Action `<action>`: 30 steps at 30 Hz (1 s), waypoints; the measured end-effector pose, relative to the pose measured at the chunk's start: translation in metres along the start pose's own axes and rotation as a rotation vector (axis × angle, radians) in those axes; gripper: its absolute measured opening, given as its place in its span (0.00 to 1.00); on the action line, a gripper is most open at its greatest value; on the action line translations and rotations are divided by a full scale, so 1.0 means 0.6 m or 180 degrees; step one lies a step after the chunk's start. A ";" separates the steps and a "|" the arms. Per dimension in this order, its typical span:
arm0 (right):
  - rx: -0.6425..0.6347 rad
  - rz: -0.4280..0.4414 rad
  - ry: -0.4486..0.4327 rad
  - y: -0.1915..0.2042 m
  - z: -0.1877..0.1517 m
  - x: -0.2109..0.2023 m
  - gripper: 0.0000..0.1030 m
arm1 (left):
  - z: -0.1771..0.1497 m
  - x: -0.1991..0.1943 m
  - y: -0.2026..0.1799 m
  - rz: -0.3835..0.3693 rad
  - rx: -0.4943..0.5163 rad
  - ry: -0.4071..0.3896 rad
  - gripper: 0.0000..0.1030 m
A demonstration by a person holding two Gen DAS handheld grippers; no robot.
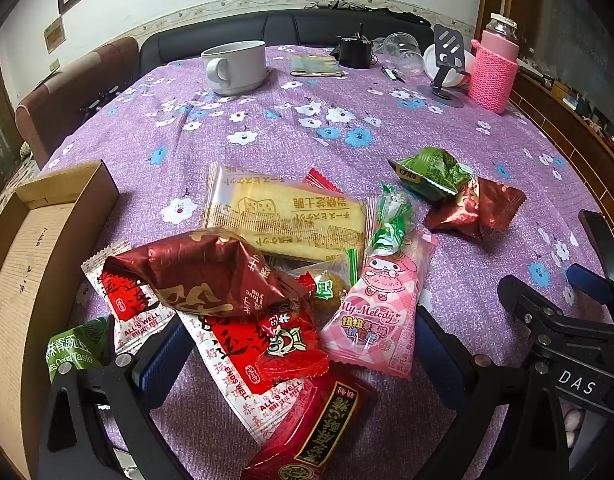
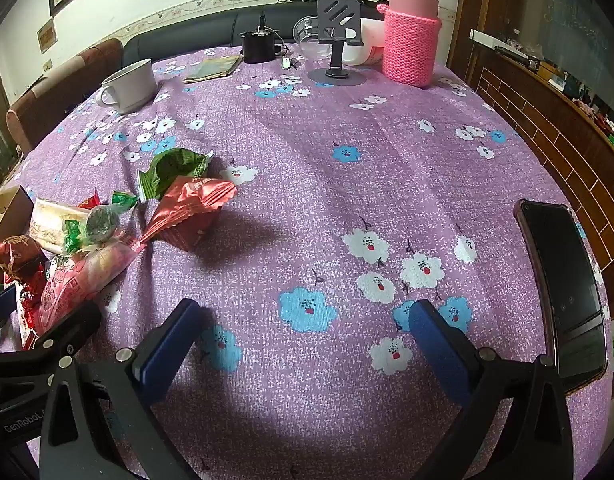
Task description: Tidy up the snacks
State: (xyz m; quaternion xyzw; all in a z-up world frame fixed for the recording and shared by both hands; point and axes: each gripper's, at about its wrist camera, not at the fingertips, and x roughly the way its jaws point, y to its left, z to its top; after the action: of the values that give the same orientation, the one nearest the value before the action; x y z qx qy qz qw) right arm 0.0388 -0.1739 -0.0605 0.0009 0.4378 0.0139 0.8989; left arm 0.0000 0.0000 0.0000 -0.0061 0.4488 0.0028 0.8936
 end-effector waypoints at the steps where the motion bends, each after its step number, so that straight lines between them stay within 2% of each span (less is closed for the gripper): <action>1: 0.0000 0.0000 0.0000 0.000 0.000 0.000 0.99 | 0.000 0.000 0.000 -0.0001 -0.0001 -0.0003 1.00; 21: -0.0004 0.0004 0.0000 0.000 0.000 0.000 1.00 | 0.000 0.000 0.000 0.0002 -0.0002 0.0002 1.00; 27: -0.0008 0.0006 0.0000 0.000 0.000 0.000 0.99 | -0.002 -0.004 -0.003 -0.0013 0.0024 0.0167 1.00; 30: -0.0045 0.0033 0.0005 0.001 0.001 0.002 0.99 | -0.006 -0.007 -0.005 -0.0084 0.0085 0.0150 1.00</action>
State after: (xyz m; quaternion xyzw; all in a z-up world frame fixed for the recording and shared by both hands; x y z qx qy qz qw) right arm 0.0401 -0.1735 -0.0609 -0.0031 0.4384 0.0217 0.8985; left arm -0.0056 -0.0033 0.0012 -0.0001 0.4696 -0.0152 0.8828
